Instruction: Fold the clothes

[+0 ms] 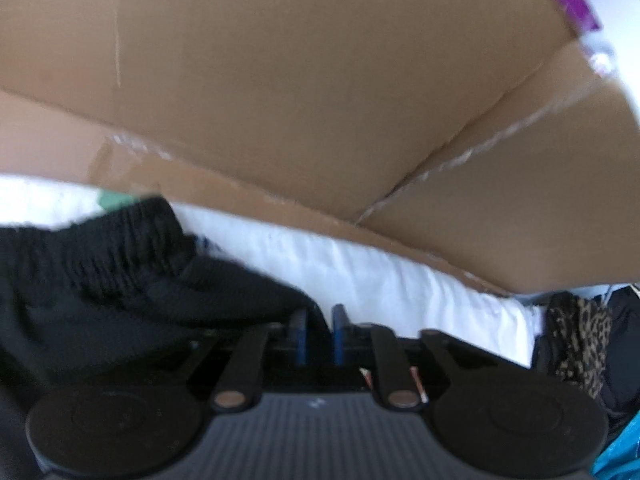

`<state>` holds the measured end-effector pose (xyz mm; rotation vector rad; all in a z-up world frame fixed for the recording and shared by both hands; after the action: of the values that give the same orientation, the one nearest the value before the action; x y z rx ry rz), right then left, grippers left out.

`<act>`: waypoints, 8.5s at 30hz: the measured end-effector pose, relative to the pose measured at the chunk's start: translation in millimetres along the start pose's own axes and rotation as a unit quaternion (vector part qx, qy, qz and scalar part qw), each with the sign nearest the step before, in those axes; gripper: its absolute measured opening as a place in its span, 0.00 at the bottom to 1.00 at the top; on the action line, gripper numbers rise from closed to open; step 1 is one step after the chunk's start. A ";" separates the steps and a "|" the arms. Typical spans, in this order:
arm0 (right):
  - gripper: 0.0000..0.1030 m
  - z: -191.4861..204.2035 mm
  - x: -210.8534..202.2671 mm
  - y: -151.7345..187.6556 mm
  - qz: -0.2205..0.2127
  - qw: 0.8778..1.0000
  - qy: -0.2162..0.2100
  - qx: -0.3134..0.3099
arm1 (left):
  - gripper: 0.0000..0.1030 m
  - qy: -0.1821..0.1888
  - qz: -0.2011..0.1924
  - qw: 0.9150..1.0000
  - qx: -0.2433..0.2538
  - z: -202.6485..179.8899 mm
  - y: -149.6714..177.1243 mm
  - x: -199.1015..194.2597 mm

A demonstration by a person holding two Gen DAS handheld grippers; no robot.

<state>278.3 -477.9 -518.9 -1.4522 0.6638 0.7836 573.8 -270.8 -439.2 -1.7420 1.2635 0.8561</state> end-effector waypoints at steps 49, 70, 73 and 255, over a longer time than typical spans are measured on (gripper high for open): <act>0.07 4.6 -53.3 43.5 -0.005 0.994 -0.038 0.103 | 0.30 -0.122 -0.037 0.966 0.225 16.2 -8.8 -70.8; 0.07 40.4 -50.4 34.6 -0.007 0.995 -0.029 0.098 | 0.23 -0.124 0.036 0.974 0.185 117.8 92.3 -91.3; 0.07 43.5 -48.2 39.4 0.010 0.996 -0.014 0.086 | 0.23 -0.135 0.043 0.977 0.161 140.2 96.7 -83.8; 0.27 30.8 -60.6 97.1 0.110 0.992 0.055 -0.031 | 0.11 0.270 0.217 0.913 -0.215 272.2 379.1 -97.8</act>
<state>162.3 -454.7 -527.9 -1.5027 0.9017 0.9040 165.3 -55.1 -557.9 -2.1797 2.0035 0.9909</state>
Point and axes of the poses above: each gripper's, at about its wrist camera, not at the fingertips, and x roughly the way its jaws point, z to its left, y to its underside, the point moved 3 cm from there along x, roughly the way its jaws point, and after that the axes turned 14 degrees about -x, right-handed, at the moved point
